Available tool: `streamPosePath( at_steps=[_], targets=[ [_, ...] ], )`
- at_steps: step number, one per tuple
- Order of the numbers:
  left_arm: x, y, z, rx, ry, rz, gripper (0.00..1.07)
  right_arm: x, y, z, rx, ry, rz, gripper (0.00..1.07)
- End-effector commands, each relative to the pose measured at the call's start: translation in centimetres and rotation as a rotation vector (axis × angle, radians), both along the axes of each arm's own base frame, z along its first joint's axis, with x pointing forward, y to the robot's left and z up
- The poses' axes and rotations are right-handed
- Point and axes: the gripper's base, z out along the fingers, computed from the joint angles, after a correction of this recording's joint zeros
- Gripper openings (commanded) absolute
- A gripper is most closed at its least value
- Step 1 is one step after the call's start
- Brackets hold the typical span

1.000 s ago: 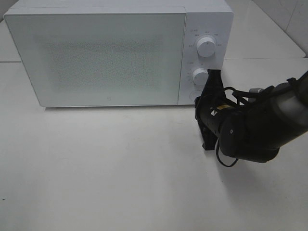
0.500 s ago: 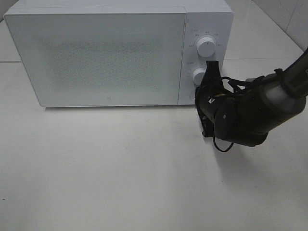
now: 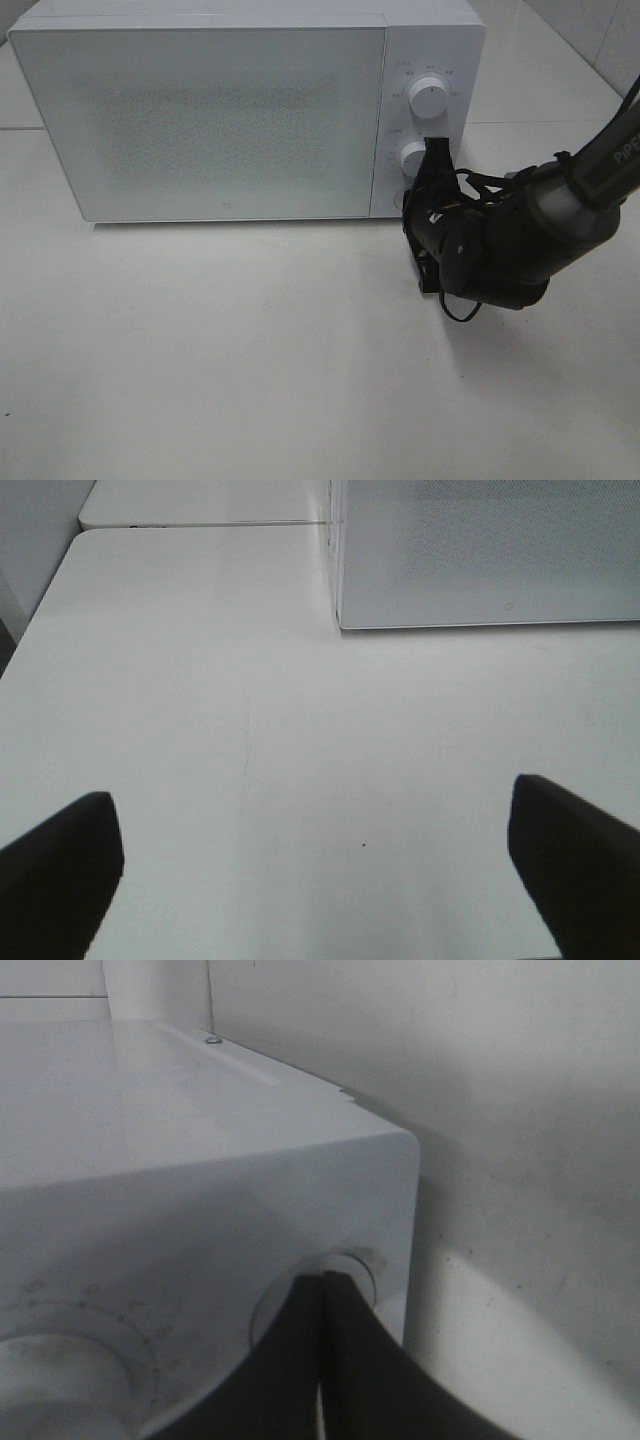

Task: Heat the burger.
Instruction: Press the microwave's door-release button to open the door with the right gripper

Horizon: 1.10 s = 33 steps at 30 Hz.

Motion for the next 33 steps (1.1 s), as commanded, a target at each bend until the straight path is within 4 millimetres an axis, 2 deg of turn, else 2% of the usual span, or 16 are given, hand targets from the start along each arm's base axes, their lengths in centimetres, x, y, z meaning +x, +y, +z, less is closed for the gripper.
streamPosePath(
  at_steps=[1,18,25,33],
  targets=[
    [-0.1,0.0,0.0,-0.001,-0.02,0.006,1.01,0.5,-0.1,0.1,-0.005,-0.027,-0.006,0.0],
    [-0.1,0.0,0.0,-0.001,-0.02,0.006,1.01,1.4,0.3,0.5,-0.002,-0.099,-0.007,0.0],
    [-0.1,0.0,0.0,-0.001,-0.02,0.006,1.01,2.6,0.5,2.1,-0.039,-0.239,-0.022,0.0],
    [-0.1,0.0,0.0,-0.001,-0.02,0.006,1.01,3.4,0.3,3.3,-0.065,-0.319,-0.09,0.0]
  ],
)
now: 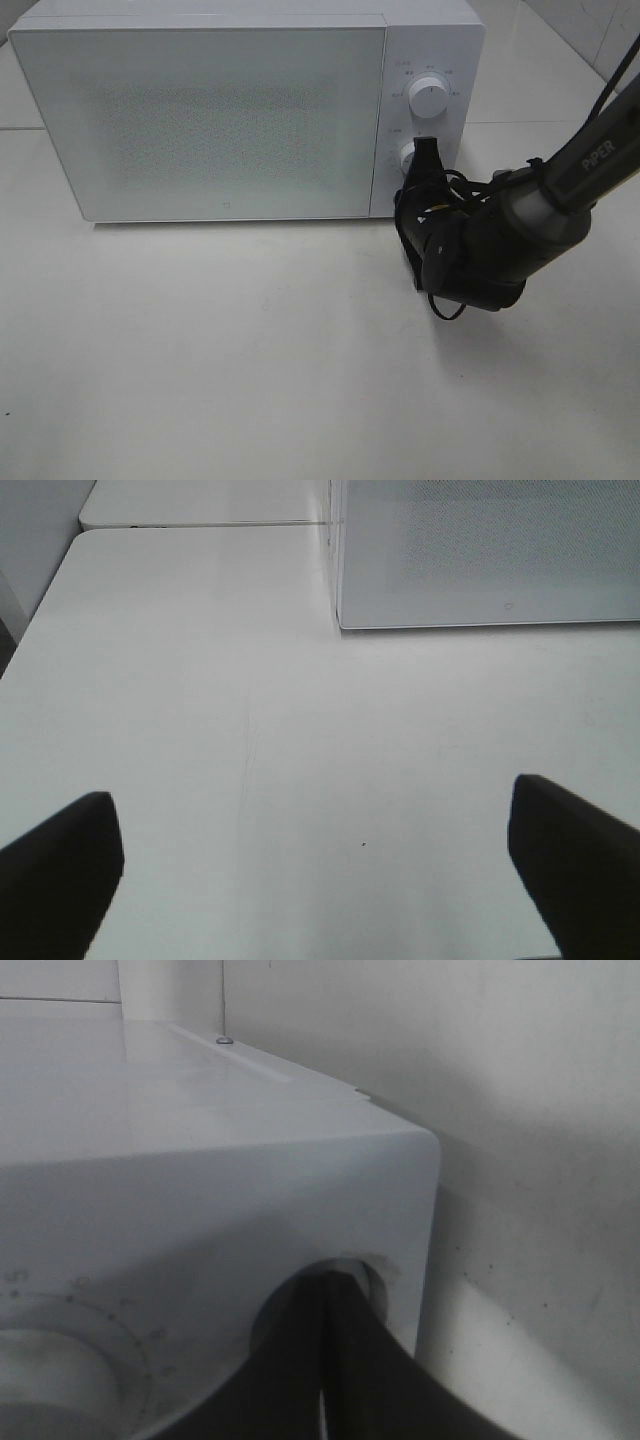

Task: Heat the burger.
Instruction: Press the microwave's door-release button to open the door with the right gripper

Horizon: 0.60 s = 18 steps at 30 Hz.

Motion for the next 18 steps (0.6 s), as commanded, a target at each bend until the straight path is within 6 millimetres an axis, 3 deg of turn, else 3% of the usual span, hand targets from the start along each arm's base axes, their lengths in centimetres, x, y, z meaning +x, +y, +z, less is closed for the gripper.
streamPosePath(
  at_steps=[1,6,18],
  targets=[
    [-0.1,0.0,0.0,-0.001,-0.02,0.006,1.01,2.7,-0.2,3.8,-0.03,-0.296,-0.067,0.0],
    [-0.1,0.0,0.0,-0.001,-0.02,0.006,1.01,3.8,0.5,3.7,-0.022,-0.29,-0.064,0.0],
    [-0.1,0.0,0.0,-0.001,-0.02,0.006,1.01,3.9,0.6,3.1,-0.034,-0.203,-0.055,0.0]
  ],
)
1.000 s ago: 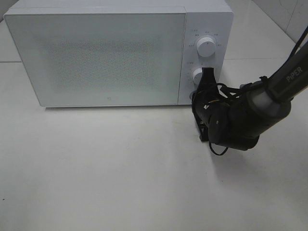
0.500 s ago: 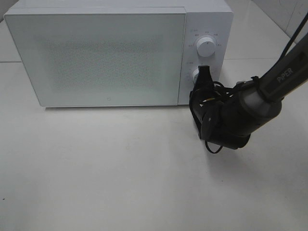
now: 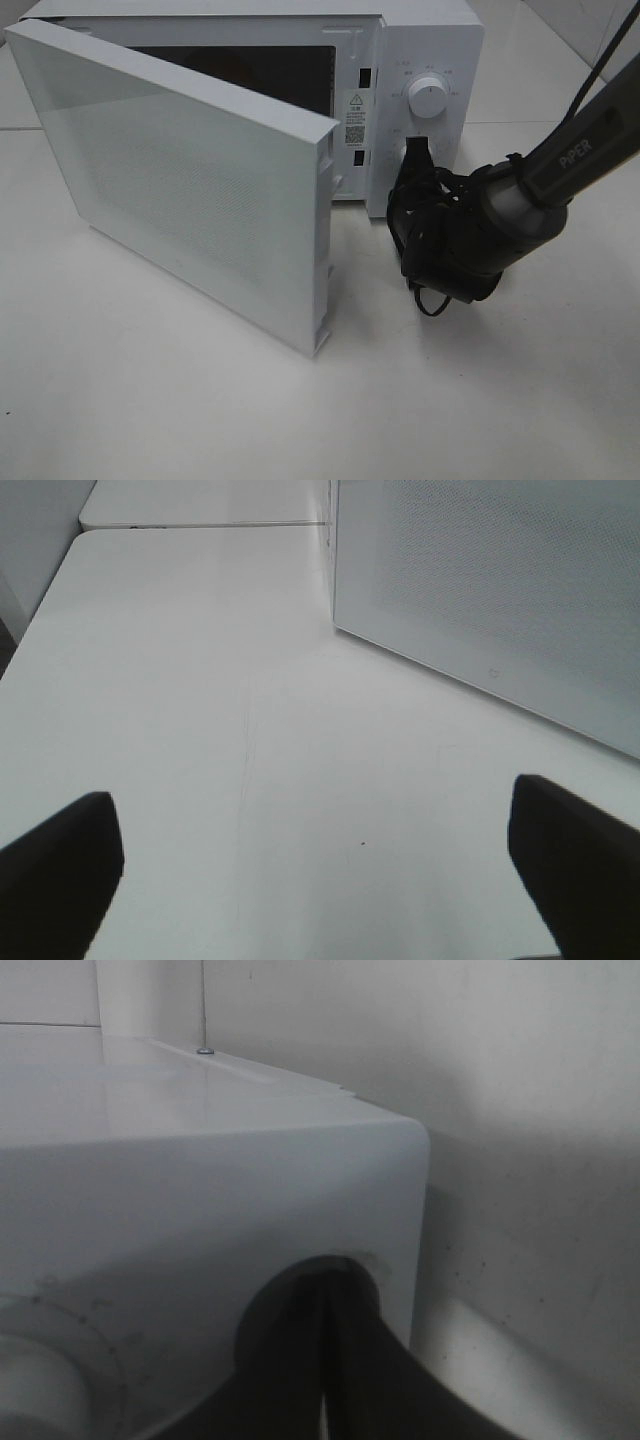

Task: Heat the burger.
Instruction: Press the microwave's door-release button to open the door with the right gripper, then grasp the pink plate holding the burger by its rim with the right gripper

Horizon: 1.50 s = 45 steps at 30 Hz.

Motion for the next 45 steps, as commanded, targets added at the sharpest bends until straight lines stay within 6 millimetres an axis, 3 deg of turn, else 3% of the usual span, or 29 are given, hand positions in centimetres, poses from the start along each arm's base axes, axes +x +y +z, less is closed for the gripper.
streamPosePath(
  at_steps=[1,8,30,38,45],
  targets=[
    [-0.1,0.0,0.0,-0.001,-0.02,0.006,1.01,3.0,-0.2,3.4,-0.024,-0.235,-0.003,0.0],
    [-0.1,0.0,0.0,-0.001,-0.02,0.006,1.01,2.3,-0.2,3.4,-0.008,-0.182,0.021,0.0],
    [-0.1,0.0,0.0,-0.001,-0.02,0.006,1.01,-3.6,-1.7,3.0,-0.048,0.11,0.216,0.0],
    [-0.1,0.0,0.0,-0.001,-0.02,0.006,1.01,-5.4,-1.9,5.6,-0.165,0.148,0.374,0.0],
    [-0.1,0.0,0.0,-0.001,-0.02,0.006,1.01,-7.6,-1.5,9.0,-0.402,0.222,0.716,0.0]
  ],
)
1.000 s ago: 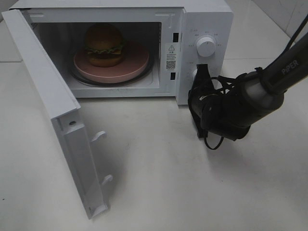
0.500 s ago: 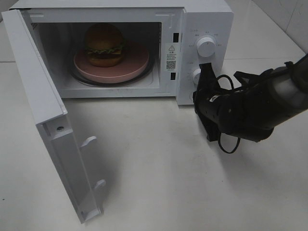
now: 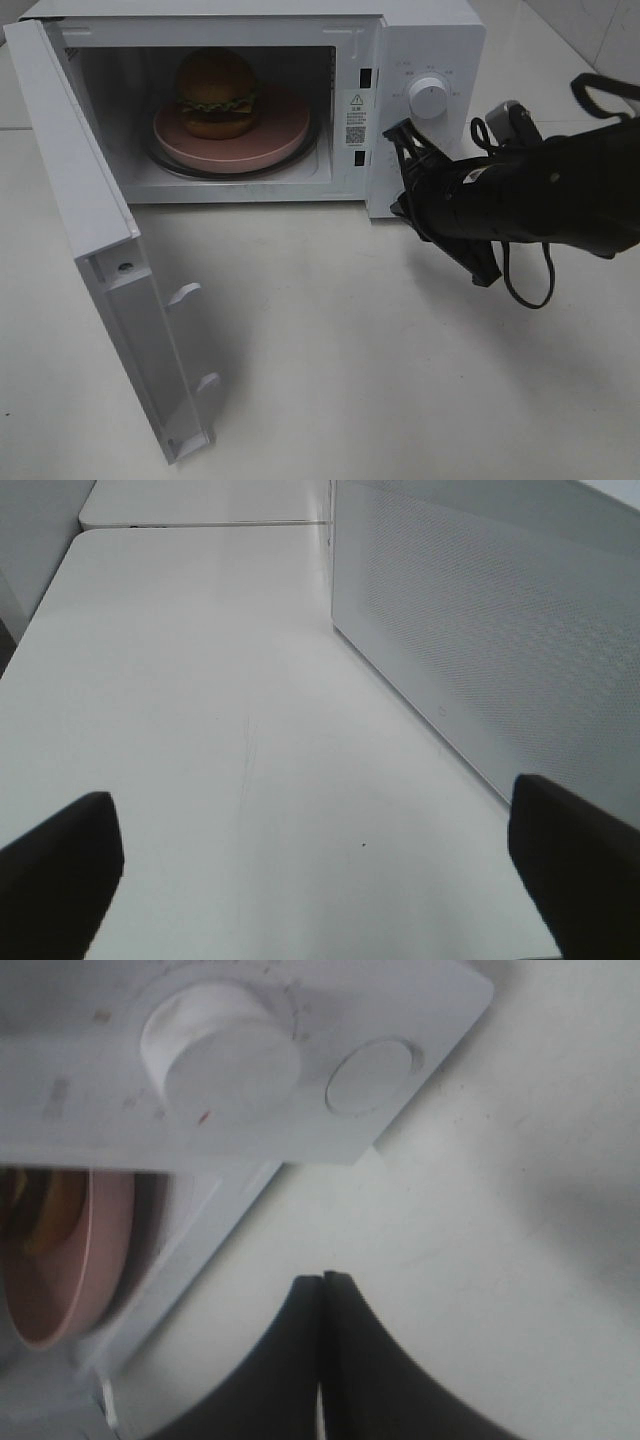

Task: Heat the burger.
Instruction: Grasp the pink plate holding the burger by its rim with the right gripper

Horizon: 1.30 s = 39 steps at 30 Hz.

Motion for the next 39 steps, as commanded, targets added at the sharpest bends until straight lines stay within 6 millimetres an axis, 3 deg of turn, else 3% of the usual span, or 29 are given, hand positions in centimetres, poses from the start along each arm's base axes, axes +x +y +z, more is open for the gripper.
streamPosePath(
  at_steps=[1,9,24,26,27,29,30,32,36,39],
  targets=[
    [-0.1,0.0,0.0,-0.001,-0.02,0.006,1.01,-1.5,0.0,1.8,-0.134,0.018,0.23,0.0],
    [-0.1,0.0,0.0,-0.001,-0.02,0.006,1.01,-1.9,-1.5,4.4,-0.282,0.078,0.528,0.0],
    [-0.1,0.0,0.0,-0.001,-0.02,0.006,1.01,-1.5,-1.9,8.5,-0.6,0.186,0.99,0.04],
    [-0.1,0.0,0.0,-0.001,-0.02,0.006,1.01,-1.6,-1.8,9.6,-0.693,0.149,1.206,0.04],
    [-0.1,0.0,0.0,-0.001,-0.02,0.006,1.01,-1.6,-1.8,9.6,-0.693,0.149,1.206,0.04],
    [-0.1,0.0,0.0,-0.001,-0.02,0.006,1.01,-1.8,-1.8,10.1,-0.772,0.095,1.379,0.04],
    [-0.1,0.0,0.0,-0.001,-0.02,0.006,1.01,-1.8,-1.8,10.1,-0.772,0.095,1.379,0.04],
    [-0.1,0.0,0.0,-0.001,-0.02,0.006,1.01,-1.9,-1.8,10.2,-0.861,0.009,1.566,0.05],
    [-0.1,0.0,0.0,-0.001,-0.02,0.006,1.01,-1.9,-1.9,10.2,-0.941,-0.079,1.723,0.05],
    [-0.1,0.0,0.0,-0.001,-0.02,0.006,1.01,-2.0,-1.8,10.2,-1.059,-0.224,1.94,0.06]
  ],
)
